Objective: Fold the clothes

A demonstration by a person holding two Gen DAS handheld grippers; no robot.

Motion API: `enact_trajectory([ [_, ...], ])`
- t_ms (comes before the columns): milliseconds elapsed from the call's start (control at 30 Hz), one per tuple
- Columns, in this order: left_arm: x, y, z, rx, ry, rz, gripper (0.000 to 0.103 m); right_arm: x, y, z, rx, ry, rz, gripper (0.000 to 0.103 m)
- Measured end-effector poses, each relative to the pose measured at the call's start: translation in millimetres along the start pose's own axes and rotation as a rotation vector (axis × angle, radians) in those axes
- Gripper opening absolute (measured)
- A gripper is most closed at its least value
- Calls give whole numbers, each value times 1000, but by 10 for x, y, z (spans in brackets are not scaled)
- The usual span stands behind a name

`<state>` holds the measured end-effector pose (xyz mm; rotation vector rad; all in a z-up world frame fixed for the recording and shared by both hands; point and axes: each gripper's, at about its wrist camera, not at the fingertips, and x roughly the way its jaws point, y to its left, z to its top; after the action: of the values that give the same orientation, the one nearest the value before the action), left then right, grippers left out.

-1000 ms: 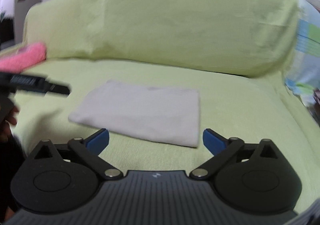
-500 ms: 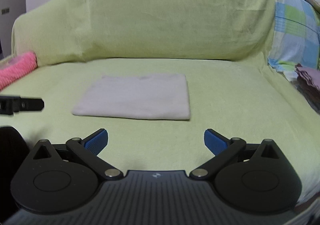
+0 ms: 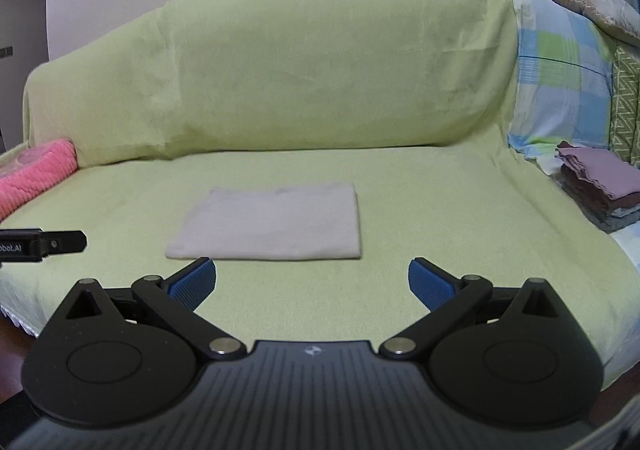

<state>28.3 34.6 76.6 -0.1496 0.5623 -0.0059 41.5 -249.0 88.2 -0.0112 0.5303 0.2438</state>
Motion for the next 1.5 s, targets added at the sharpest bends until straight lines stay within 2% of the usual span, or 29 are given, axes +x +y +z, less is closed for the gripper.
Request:
enact_trajectory([
  [133,65,-69,5,10,15,-5,102,39,7,-90,-67,24,17,101],
  [300,169,-164,-4,43,32,-2,102,136,-65,-227,-54,60,23,101],
  [567,380,-194,1,30,68,8,102,360,-215,-340,68,87,79,101],
  [800,481,-208,-31,39,96,22,102,521,-164,-361,107,106,107,101],
  [1133,542,-252,-94,36,119,12,102,479,-51,-406,20,82,70,101],
  [1500,582,-249,-138,33,136,9,102,530,-98,-410,40,101,72,101],
])
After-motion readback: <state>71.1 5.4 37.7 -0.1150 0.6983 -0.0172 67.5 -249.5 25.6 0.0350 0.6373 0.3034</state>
